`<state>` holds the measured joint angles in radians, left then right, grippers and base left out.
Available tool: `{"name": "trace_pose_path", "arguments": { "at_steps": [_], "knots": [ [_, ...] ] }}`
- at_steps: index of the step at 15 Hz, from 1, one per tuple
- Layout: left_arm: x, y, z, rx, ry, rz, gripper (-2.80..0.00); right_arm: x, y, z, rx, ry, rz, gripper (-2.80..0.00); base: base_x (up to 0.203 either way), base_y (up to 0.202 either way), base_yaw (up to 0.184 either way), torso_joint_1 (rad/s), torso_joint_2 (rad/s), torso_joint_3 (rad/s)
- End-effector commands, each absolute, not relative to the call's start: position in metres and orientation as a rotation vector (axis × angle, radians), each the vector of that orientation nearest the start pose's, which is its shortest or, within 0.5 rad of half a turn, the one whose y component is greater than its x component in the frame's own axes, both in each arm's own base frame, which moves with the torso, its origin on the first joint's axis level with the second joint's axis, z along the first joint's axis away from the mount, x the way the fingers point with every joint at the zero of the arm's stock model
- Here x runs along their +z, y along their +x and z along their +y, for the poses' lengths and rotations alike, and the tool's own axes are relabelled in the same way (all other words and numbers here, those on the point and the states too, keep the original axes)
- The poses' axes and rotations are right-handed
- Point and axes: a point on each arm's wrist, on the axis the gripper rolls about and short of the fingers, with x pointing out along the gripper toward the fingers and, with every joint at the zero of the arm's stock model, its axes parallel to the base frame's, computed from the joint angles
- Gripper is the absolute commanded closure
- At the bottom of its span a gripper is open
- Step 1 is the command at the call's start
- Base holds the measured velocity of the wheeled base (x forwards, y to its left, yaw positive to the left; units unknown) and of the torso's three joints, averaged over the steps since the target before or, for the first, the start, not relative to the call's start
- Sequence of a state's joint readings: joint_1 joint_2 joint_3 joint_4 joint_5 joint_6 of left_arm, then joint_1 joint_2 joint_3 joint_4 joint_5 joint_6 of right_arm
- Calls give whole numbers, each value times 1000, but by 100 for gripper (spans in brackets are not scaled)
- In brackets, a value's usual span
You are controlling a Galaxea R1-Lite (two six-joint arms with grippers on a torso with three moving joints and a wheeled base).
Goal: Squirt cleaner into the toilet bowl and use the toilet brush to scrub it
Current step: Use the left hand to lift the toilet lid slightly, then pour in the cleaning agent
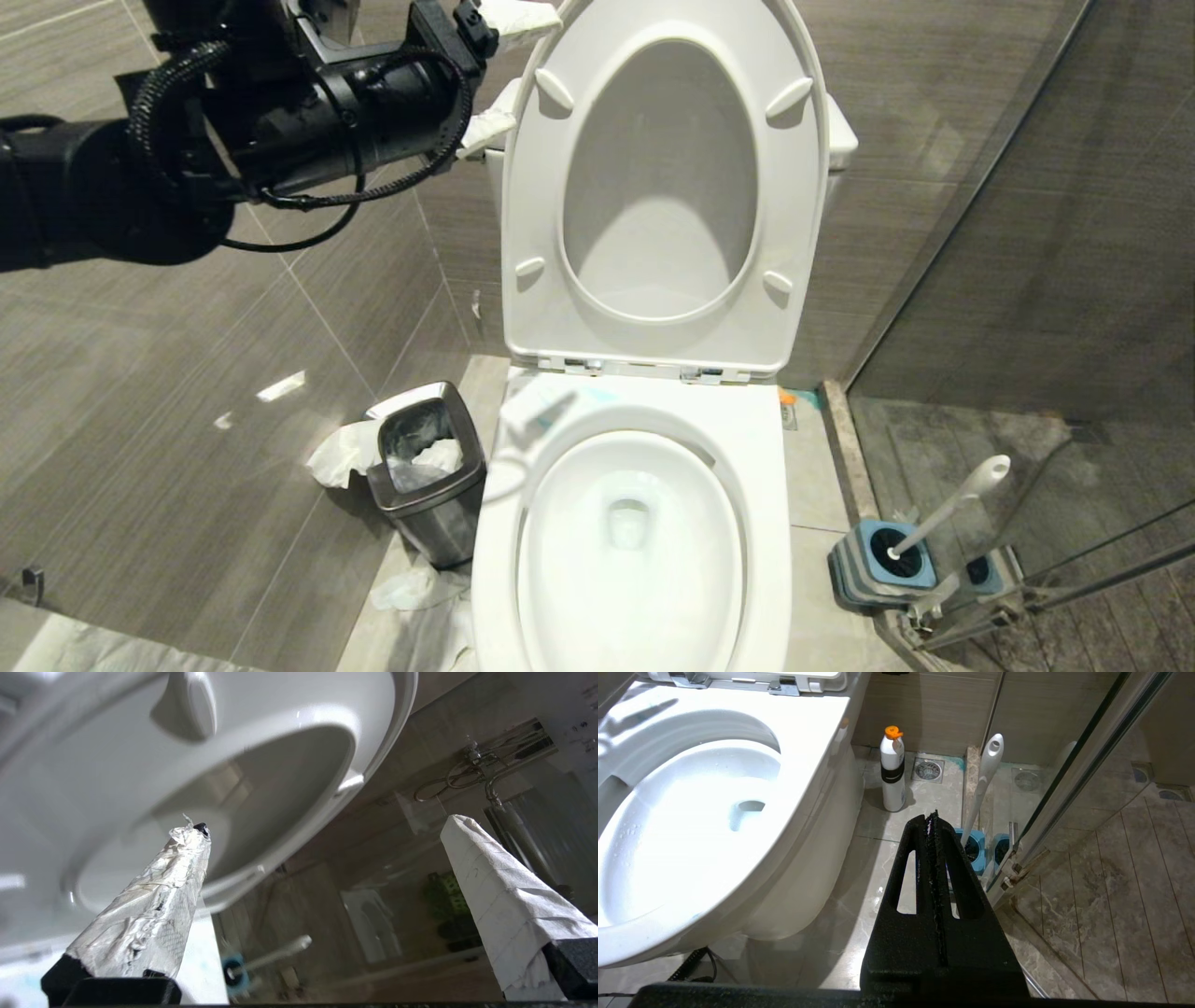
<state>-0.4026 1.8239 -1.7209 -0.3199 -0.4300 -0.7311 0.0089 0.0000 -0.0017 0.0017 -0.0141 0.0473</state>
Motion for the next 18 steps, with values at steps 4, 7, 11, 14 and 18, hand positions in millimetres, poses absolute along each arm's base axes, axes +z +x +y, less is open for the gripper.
{"name": "trace_pose_path", "arguments": {
  "at_steps": [4, 7, 11, 14, 18],
  "knots": [
    [374, 282, -113, -716, -537, 219, -280, 76, -23, -1, -5, 48, 1, 0, 0, 0, 0, 0, 0, 0],
    [379, 274, -100, -659, -271, 112, -280, 76, -23, -1, -5, 48, 1, 0, 0, 0, 0, 0, 0, 0],
    [395, 253, -90, -610, -152, 13, -280, 76, -23, -1, -5, 48, 1, 0, 0, 0, 0, 0, 0, 0],
    [407, 236, -84, -587, -134, -15, -280, 76, -23, -1, -5, 48, 1, 0, 0, 0, 0, 0, 0, 0],
    [433, 208, -77, -508, -65, -147, -280, 76, -23, -1, -5, 48, 1, 0, 0, 0, 0, 0, 0, 0]
  ]
}}
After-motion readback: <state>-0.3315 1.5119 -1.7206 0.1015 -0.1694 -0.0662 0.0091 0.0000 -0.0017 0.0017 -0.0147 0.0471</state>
